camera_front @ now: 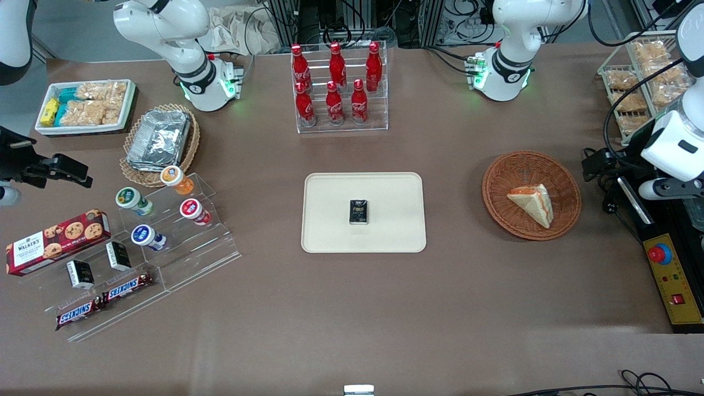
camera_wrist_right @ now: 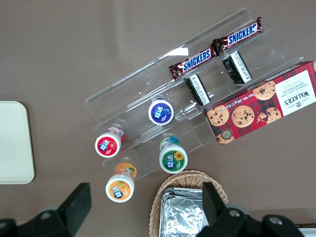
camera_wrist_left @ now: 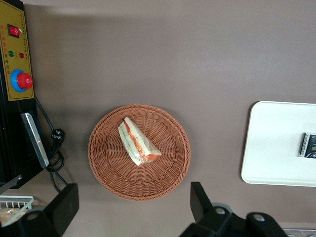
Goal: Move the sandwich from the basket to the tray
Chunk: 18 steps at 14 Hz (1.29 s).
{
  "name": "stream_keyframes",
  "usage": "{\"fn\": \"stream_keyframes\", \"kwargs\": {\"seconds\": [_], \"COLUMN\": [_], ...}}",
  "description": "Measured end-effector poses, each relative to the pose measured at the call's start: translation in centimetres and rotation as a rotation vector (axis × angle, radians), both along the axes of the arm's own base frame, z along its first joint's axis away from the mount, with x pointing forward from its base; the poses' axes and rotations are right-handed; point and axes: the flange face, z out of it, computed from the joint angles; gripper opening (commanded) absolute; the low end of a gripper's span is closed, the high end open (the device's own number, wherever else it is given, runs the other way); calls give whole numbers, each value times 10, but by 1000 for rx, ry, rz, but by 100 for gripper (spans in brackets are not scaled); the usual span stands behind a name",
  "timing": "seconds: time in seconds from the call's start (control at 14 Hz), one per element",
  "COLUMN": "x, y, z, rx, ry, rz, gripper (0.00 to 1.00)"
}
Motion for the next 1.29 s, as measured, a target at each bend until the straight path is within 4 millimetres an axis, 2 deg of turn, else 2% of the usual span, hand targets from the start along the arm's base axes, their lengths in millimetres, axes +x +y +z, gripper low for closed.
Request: {"fn": "stream_keyframes", "kwargs": {"seconds": [0.43,0.79,0.93,1.07,1.29], "x": [0,0,-2,-8,-26], "y": [9,19,23,25,24], "z": [0,-10,-30,-59,-104], "rx": [-11,-21,-15,-10,-2], "ry": [1,23,34,31,37], "rz": [29,249,352,458,512], "gripper": [100,100,100,100,100]}}
